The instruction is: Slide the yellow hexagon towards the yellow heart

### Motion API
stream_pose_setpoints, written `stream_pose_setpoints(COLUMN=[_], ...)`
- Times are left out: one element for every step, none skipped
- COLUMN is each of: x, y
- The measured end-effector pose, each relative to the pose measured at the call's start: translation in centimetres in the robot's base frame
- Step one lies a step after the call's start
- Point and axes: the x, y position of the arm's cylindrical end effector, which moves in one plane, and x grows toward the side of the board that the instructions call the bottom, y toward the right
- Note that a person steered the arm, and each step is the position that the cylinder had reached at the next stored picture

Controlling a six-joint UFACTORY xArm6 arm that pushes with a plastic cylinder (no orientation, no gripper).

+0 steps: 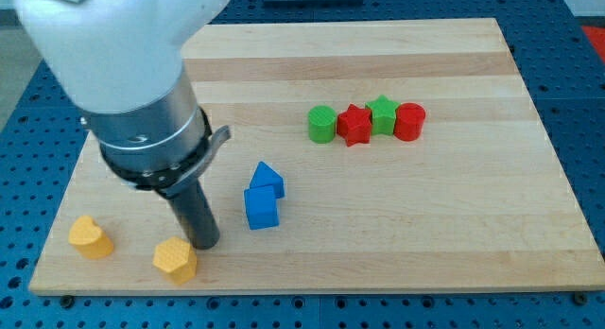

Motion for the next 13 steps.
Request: stream_pose_setpoints(x=[-0.9, 0.5, 3.6, 4.9, 4.9, 4.9, 4.8, 4.8, 3.5, 1.1, 0.7, 2.5, 2.6], y=[4.5, 6.7, 6.4, 5.1, 3.5, 0.3, -1.1, -1.1, -1.9, -2.0, -1.1, -0.5, -0.5])
